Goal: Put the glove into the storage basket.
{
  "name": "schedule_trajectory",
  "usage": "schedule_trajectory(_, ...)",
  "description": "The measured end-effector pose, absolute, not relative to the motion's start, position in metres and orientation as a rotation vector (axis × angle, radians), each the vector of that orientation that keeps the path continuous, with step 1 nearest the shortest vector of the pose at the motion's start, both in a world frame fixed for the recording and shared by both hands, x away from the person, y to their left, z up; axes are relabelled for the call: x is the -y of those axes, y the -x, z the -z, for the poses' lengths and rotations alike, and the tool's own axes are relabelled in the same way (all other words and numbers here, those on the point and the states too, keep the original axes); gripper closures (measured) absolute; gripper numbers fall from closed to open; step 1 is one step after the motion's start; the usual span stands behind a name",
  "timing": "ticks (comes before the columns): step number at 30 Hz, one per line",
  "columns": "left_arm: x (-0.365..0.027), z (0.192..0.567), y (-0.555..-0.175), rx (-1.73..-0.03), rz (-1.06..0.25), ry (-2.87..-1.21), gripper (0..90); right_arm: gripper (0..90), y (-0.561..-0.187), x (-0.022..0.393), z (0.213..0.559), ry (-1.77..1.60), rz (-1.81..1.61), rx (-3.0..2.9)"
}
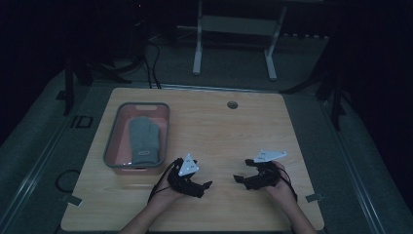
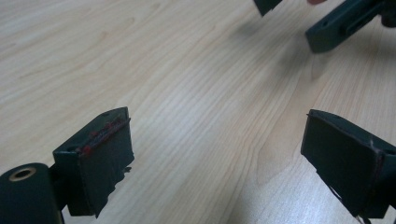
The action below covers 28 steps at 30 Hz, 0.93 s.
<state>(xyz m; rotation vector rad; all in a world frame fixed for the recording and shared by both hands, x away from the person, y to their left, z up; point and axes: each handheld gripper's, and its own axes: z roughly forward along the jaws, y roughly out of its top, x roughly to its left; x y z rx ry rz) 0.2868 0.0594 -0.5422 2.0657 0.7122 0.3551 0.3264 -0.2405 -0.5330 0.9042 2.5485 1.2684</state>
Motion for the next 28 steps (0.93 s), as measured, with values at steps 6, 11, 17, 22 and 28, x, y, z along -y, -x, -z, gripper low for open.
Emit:
schedule_trajectory(6, -0.058, 0.552, -0.285, -0.709, -0.357, -2.088, 9.2, 14.0, -0.321, 0.263, 0.540, -0.939, -1.273, -2.521)
schedule_trajectory(11, -0.059, 0.557, -0.286, -0.720, -0.348, -2.073, 9.2, 14.0, -0.316, 0.283, 0.548, -0.971, -1.243, -2.501)
schedule_trajectory(17, -0.059, 0.562, -0.287, -0.704, -0.347, -2.080, 9.2, 14.2, -0.315, 0.305, 0.556, -1.022, -1.225, -2.435)
schedule_trajectory(22, -0.059, 0.563, -0.287, -0.705, -0.336, -2.085, 9.2, 14.2, -0.316, 0.314, 0.558, -1.054, -1.267, -2.398)
schedule_trajectory(28, -0.060, 0.561, -0.288, -0.713, -0.332, -2.068, 9.2, 14.2, -0.317, 0.316, 0.558, -1.065, -1.263, -2.391)
